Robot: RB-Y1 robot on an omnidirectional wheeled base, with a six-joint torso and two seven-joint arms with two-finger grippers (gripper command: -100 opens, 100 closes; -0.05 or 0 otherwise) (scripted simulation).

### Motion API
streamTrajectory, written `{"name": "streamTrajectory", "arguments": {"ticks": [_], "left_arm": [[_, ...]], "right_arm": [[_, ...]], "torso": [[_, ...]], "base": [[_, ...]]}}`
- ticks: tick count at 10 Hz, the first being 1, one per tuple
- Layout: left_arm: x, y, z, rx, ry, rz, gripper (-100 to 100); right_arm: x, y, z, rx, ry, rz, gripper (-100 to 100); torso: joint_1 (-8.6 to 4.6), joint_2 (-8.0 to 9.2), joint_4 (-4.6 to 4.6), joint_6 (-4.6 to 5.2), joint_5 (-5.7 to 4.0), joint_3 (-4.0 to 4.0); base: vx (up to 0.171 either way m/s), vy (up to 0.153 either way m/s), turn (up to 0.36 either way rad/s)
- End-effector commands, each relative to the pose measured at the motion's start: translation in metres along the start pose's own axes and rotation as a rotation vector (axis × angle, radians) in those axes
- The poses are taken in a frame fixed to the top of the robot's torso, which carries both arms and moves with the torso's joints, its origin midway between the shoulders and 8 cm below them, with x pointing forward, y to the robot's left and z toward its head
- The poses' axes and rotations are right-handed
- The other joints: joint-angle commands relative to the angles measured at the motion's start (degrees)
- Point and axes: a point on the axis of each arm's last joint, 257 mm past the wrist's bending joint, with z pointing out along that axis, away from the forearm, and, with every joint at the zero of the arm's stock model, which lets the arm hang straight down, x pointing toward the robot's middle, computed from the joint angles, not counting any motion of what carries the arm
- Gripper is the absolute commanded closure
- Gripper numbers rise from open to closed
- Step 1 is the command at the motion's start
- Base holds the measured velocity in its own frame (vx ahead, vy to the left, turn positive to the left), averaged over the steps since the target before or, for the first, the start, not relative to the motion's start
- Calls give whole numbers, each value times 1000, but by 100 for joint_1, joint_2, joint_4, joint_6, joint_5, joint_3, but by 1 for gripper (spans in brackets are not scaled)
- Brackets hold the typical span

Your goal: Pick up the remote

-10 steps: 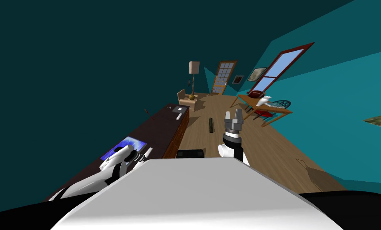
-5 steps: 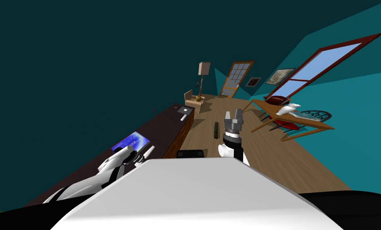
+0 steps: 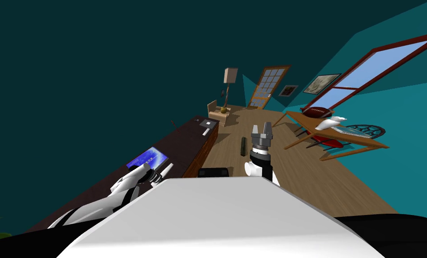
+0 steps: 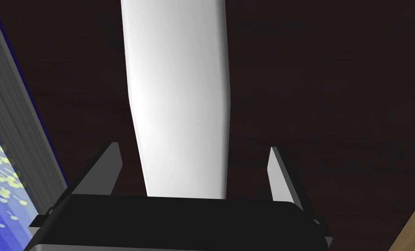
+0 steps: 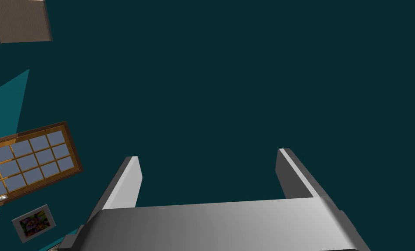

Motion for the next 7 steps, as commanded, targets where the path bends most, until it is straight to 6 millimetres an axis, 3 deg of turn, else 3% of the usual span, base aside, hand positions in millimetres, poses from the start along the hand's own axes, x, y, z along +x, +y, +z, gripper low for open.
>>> {"name": "streamTrajectory", "arguments": {"ticks": [1, 4, 7], "left_arm": [[0, 0, 0, 0, 0, 0, -100], [0, 0, 0, 0, 0, 0, -100], [5, 22, 22, -1, 0, 9, -100]], "right_arm": [[0, 0, 0, 0, 0, 0, 0], [0, 0, 0, 0, 0, 0, 0], [0, 0, 0, 0, 0, 0, 0]], "torso": [[0, 0, 0, 0, 0, 0], [-1, -1, 0, -1, 0, -1], [-1, -1, -7, 1, 27, -4]], "base": [[0, 0, 0], [2, -2, 7], [-2, -2, -3]]}}
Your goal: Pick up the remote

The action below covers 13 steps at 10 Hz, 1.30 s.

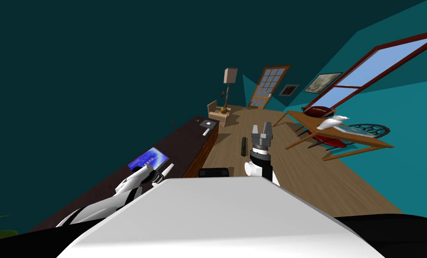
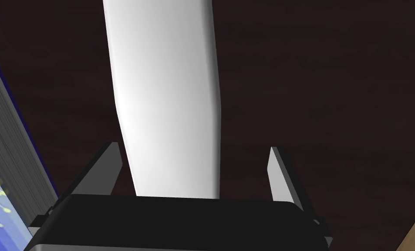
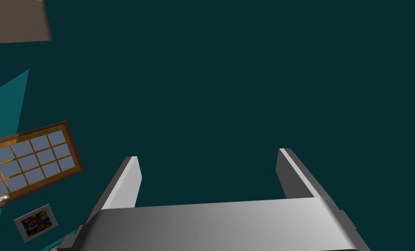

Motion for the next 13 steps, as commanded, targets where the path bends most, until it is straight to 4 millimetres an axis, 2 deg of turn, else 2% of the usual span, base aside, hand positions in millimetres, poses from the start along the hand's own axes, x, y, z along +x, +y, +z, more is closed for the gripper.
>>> {"name": "streamTrajectory", "arguments": {"ticks": [1, 2, 6, 7, 8, 9, 11, 12, 13], "left_arm": [[0, 0, 0, 0, 0, 0, -100], [0, 0, 0, 2, 0, -1, 100], [1, 0, 0, 1, 1, -1, 100], [1, 0, 0, 1, 1, -1, 0], [3, 14, 9, -15, -1, 1, 100], [0, 1, -2, -15, -1, -4, 100], [-3, -12, -15, -14, -1, -9, 100], [-2, -7, -11, -12, -2, -6, 100], [-3, -7, -11, -14, -2, -7, 0]], "right_arm": [[0, 0, 0, 0, 0, 0, 0], [0, 0, 0, 0, 0, 0, 0], [0, 0, 0, 0, 0, 0, 0], [0, 0, 0, 0, 0, 0, 0], [0, 0, 0, 0, 0, 0, 0], [0, 0, 0, 0, 0, 0, 0], [0, 0, 0, 0, 0, 0, 0], [0, 0, 0, 0, 0, 0, 0], [0, 0, 0, 0, 0, 0, 0]], "torso": [[0, 0, 0, 0, 0, 0], [5, -3, -1, 0, 3, -2], [15, -7, -3, 0, 7, -5], [15, -7, -4, 0, 7, -5], [15, -7, -4, 0, 7, -5], [17, -8, -9, 3, 31, -9], [19, -9, -11, -1, 32, -10], [19, -10, -10, -1, 31, -10], [18, -10, -11, 0, 35, -10]], "base": [[-6, -5, -5], [0, 0, 0], [0, 0, 0], [0, 0, 0], [7, 17, 11], [0, 0, 0], [0, 0, 0], [0, 0, 0], [0, 0, 0]]}}
